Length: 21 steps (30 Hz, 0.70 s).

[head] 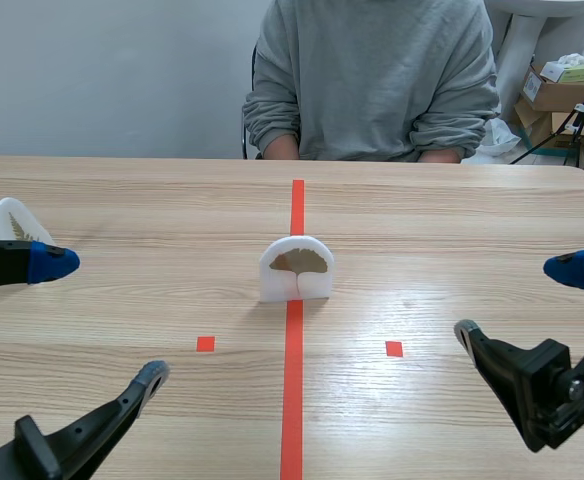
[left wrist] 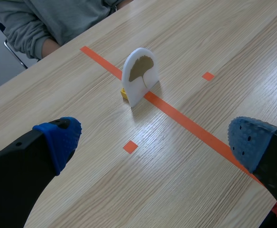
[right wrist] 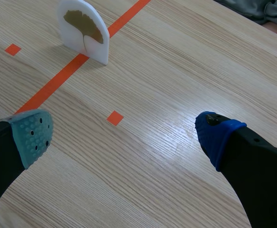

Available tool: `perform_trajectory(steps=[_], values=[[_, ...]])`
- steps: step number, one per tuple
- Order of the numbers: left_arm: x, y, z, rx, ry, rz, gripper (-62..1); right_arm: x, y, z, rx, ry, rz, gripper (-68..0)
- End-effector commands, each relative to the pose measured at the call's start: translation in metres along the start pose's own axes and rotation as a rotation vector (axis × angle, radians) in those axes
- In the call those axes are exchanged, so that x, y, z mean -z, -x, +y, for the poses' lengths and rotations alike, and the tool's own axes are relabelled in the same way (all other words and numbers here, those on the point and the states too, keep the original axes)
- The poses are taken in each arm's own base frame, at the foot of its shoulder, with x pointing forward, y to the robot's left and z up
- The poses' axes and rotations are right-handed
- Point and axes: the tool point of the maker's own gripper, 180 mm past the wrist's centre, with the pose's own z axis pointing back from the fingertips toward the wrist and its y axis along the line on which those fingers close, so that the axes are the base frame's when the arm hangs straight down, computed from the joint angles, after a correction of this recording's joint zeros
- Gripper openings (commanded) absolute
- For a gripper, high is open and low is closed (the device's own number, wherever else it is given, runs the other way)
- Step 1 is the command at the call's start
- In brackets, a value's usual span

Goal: Do the leaf sorting experiment

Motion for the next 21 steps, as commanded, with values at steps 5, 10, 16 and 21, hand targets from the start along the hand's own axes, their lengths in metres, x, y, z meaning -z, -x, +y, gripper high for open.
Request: perform_trajectory(steps=[5,10,16,21], values=[[0.000,-0.005,0.002,-0.005,-0.009,-0.024,1.4,0.001,-0.003,-0.006,-0.052,0.015,0.002,-5.6],[0.000,-0.005,0.002,-0.005,-0.009,-0.024,1.4,0.001,0.000,-0.007,-0.076,0.017,0.016,-5.6],[0.000,-0.005,0.002,-0.005,-0.009,-0.024,1.4,0.001,0.004,-0.007,-0.076,0.018,0.037,-5.6],[0.000,-0.005,0.002,-0.005,-0.009,-0.024,1.4,0.004,0.013,-0.016,-0.105,0.039,0.123,-5.6]])
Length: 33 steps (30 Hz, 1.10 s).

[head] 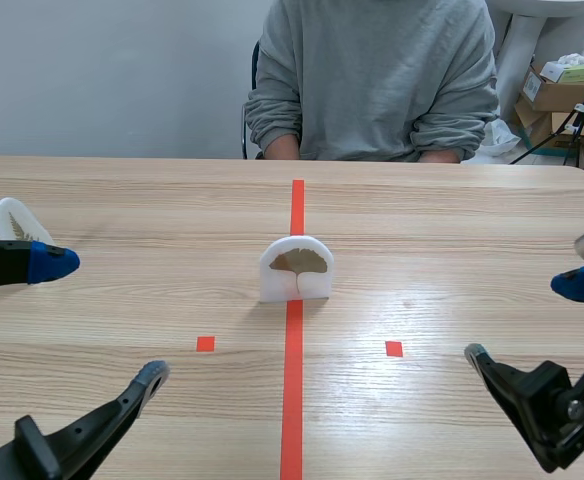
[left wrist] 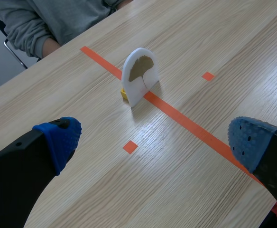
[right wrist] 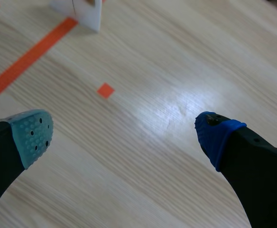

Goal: Do the leaf sorting experiment

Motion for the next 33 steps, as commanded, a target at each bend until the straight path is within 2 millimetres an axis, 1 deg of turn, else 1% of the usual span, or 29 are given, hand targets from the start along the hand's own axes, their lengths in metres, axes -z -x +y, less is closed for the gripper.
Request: perform_trajectory(steps=[1,4,9,10,13,17,20,25,29,33], values=[[0.000,-0.005,0.002,-0.005,-0.009,-0.024,1.4,0.004,-0.009,-0.015,-0.036,0.037,-0.008,-5.6],[0.000,-0.005,0.002,-0.005,-0.009,-0.025,1.4,0.011,-0.009,-0.029,-0.067,0.063,0.019,-5.6],[0.000,-0.005,0.002,-0.008,-0.013,-0.025,1.4,0.031,-0.018,-0.051,-0.110,0.028,0.002,-5.6],[0.000,-0.005,0.002,-0.008,-0.013,-0.025,1.4,0.036,-0.020,-0.056,-0.114,0.020,-0.005,-5.6],[0.000,-0.005,0.002,-0.008,-0.013,-0.025,1.4,0.055,-0.030,-0.063,-0.112,-0.036,-0.049,-5.6],[0.000,-0.005,0.002,-0.008,-0.013,-0.026,1.4,0.089,-0.043,-0.066,-0.109,-0.118,-0.084,-5.6],[0.000,-0.005,0.002,-0.005,-0.013,-0.024,1.4,0.117,-0.054,-0.060,-0.119,-0.196,-0.094,-5.6],[0.001,-0.001,0.003,-0.022,-0.034,-0.007,1.4,0.157,-0.072,-0.037,-0.136,-0.302,-0.105,-5.6],[0.002,-0.001,0.004,-0.044,-0.055,-0.013,1.4,0.182,-0.078,-0.009,-0.145,-0.372,-0.096,-5.6],[0.002,-0.002,0.004,-0.054,-0.065,-0.018,1.4,0.201,-0.077,0.024,-0.159,-0.439,-0.083,-5.6]])
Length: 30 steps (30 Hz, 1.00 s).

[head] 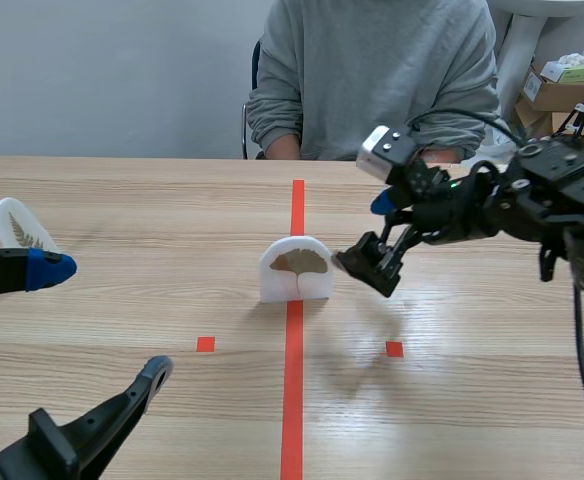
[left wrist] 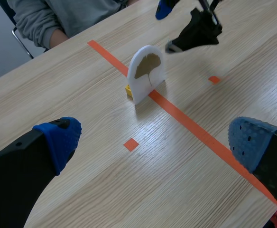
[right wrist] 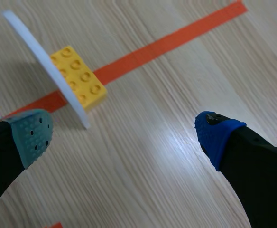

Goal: Do the leaf sorting experiment

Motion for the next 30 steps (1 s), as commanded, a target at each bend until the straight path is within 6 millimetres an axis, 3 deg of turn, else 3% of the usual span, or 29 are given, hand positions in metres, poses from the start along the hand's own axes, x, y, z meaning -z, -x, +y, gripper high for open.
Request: perform_trajectory(steps=[1,7,11,14,20,23,30], values=[[0.000,-0.005,0.002,-0.001,-0.006,-0.022,1.4,0.006,-0.015,0.004,-0.019,-0.009,-0.039,-5.6],[0.000,-0.005,0.002,-0.001,-0.006,-0.022,1.4,0.039,-0.021,0.042,-0.070,-0.093,-0.012,-5.6],[0.000,-0.005,0.002,-0.001,-0.006,-0.022,1.4,0.048,-0.026,0.054,-0.079,-0.103,-0.023,-5.6],[0.000,-0.005,0.002,-0.001,-0.006,-0.022,1.4,0.049,-0.026,0.054,-0.083,-0.091,-0.024,-5.9],[0.001,-0.006,0.002,0.000,-0.007,-0.025,1.4,0.049,-0.024,0.055,-0.080,-0.093,-0.021,-14.6],[0.001,-0.006,0.002,0.000,-0.007,-0.025,1.4,0.049,-0.023,0.052,-0.076,-0.072,-0.023,-15.4],[0.001,-0.006,0.002,0.000,-0.007,-0.025,1.4,0.044,-0.012,0.048,-0.070,-0.062,-0.007,-26.4]])
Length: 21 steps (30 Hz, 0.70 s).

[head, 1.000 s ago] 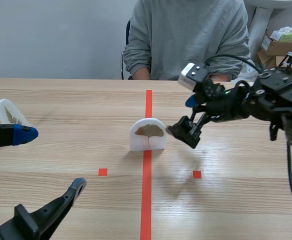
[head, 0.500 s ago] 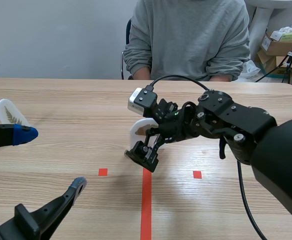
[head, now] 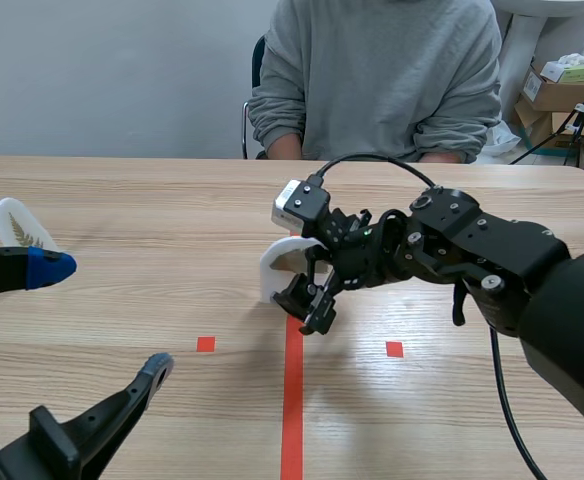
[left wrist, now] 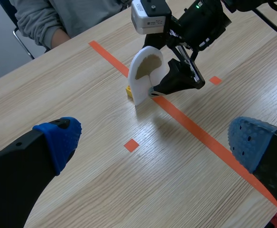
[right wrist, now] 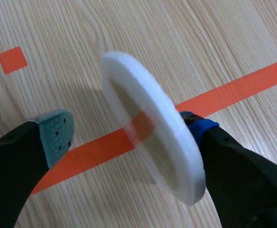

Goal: Do the leaf sorting experiment

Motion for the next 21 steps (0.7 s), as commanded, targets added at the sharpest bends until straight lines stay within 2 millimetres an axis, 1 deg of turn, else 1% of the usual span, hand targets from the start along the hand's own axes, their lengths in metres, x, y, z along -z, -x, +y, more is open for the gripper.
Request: perform_trajectory(steps=[1,5,11,17,20,21], values=[[0.0003,-0.0053,0.0018,-0.002,-0.007,-0.023,1.4,-0.0067,-0.0085,-0.0122,-0.006,0.025,-0.027,-27.7],[0.0003,-0.0053,0.0018,-0.002,-0.007,-0.023,1.4,-0.0098,-0.0067,-0.0155,0.003,0.032,-0.031,-37.0],[0.0003,-0.0053,0.0018,-0.002,-0.007,-0.023,1.4,-0.0111,-0.0058,-0.0168,0.004,0.034,-0.033,-48.2],[0.0003,-0.0053,0.0018,-0.002,-0.007,-0.023,1.4,-0.0113,-0.0063,-0.0169,0.004,0.034,-0.036,-55.5],[0.0003,-0.0053,0.0018,-0.002,-0.007,-0.023,1.4,-0.0113,-0.0061,-0.0169,0.004,0.034,-0.035,-60.6],[0.0003,-0.0053,0.0018,-0.002,-0.007,-0.023,1.4,-0.0113,-0.0061,-0.0169,0.004,0.034,-0.035,-61.2]])
